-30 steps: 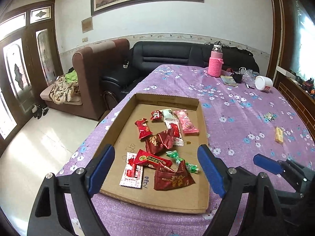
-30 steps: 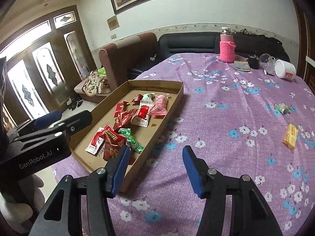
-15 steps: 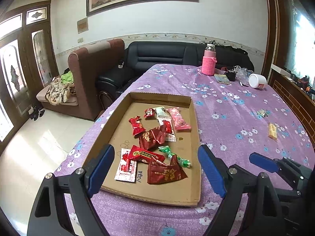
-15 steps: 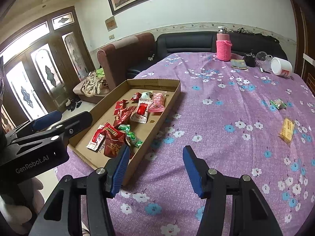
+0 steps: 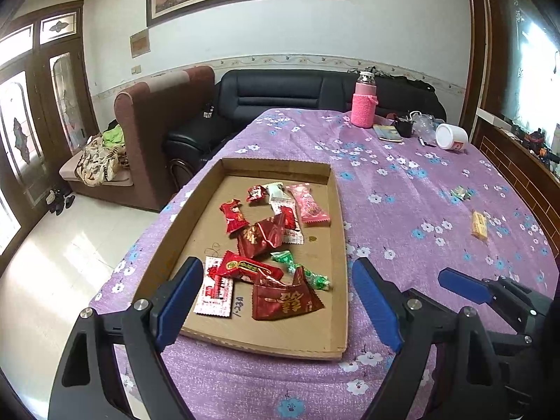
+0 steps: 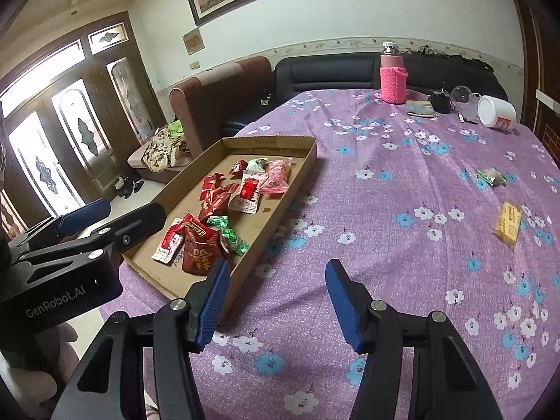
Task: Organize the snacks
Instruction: 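Move both open tools toward the yellow cake pack and green candy, then grasp the yellow cake pack with the right tool while the left tool grasps the green-ended candy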
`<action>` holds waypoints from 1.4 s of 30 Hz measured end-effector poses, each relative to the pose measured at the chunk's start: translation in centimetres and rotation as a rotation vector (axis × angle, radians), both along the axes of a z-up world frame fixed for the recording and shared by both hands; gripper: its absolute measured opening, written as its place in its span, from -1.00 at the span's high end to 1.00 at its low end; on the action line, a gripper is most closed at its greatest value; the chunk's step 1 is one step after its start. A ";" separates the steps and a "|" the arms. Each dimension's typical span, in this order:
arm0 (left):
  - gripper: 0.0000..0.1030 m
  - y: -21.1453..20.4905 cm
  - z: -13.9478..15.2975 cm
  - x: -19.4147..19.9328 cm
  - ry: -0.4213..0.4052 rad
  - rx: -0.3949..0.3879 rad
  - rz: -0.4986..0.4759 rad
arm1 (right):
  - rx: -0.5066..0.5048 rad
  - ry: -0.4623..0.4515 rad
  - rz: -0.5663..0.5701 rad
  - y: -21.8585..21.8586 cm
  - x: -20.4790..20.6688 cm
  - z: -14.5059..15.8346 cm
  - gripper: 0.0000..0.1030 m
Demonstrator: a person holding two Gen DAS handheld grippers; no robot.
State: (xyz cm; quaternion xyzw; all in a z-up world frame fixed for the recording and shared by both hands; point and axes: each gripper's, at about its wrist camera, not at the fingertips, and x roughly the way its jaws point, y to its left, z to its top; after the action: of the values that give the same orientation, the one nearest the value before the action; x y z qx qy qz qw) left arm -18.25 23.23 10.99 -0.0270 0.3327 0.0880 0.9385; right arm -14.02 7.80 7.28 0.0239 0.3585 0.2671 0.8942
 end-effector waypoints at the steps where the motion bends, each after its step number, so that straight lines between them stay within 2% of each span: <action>1: -0.68 -0.2 -0.1 0.1 0.003 -0.002 -0.005 | 0.001 0.003 -0.003 -0.1 0.1 -0.1 -0.19; 5: -0.68 -0.8 -0.3 0.4 0.014 -0.018 -0.031 | -0.005 0.008 -0.017 -0.7 0.5 -0.4 -0.19; 8: -0.68 -1.3 -0.3 0.5 0.015 -0.065 -0.081 | -0.021 -0.019 -0.062 -2.5 1.2 0.0 -0.19; 11: -0.76 -1.7 -0.2 1.0 0.015 -0.146 -0.147 | -0.029 -0.021 -0.145 -5.9 2.4 0.1 -0.33; 12: -0.86 -2.1 -0.3 1.4 0.030 -0.184 -0.177 | -0.028 -0.013 -0.175 -7.2 2.8 0.0 -0.33; 15: -0.86 -3.5 -1.0 2.6 0.065 -0.241 -0.249 | -0.048 0.026 -0.291 -12.2 4.9 -0.8 -0.33; 19: -0.86 -6.1 -2.3 3.8 0.105 -0.245 -0.306 | -0.094 0.081 -0.422 -18.3 7.9 -1.7 -0.33; 22: -0.86 -7.3 -3.2 5.0 0.133 -0.250 -0.323 | -0.088 0.117 -0.481 -21.6 10.1 -2.2 -0.32; 25: -0.86 -7.9 -3.5 6.3 0.147 -0.257 -0.325 | -0.084 0.140 -0.491 -22.7 12.2 -2.7 -0.32; 29: -0.86 -8.6 -2.9 8.8 0.165 -0.300 -0.345 | -0.104 0.166 -0.483 -22.0 15.4 -3.7 -0.31; 34: -0.86 -11.4 -0.7 13.8 0.138 -0.288 -0.394 | -0.179 0.174 -0.490 -20.8 17.7 -5.2 -0.11; 36: -0.86 -12.8 -0.3 15.8 0.139 -0.277 -0.414 | -0.159 0.170 -0.480 -21.0 17.9 -5.4 -0.04; 37: -0.86 -14.0 -0.1 17.4 0.138 -0.274 -0.433 | -0.150 0.169 -0.476 -21.1 18.0 -5.5 0.19; 42: -0.86 -19.3 -1.2 24.0 0.198 -0.270 -0.521 | -0.145 0.158 -0.487 -22.0 17.7 -5.5 0.39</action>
State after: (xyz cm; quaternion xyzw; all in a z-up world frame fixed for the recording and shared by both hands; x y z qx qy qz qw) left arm 5.75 3.93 9.77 -0.0565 0.4268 -0.1982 0.8805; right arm 3.67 -14.25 1.79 0.0661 0.4291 0.0152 0.9007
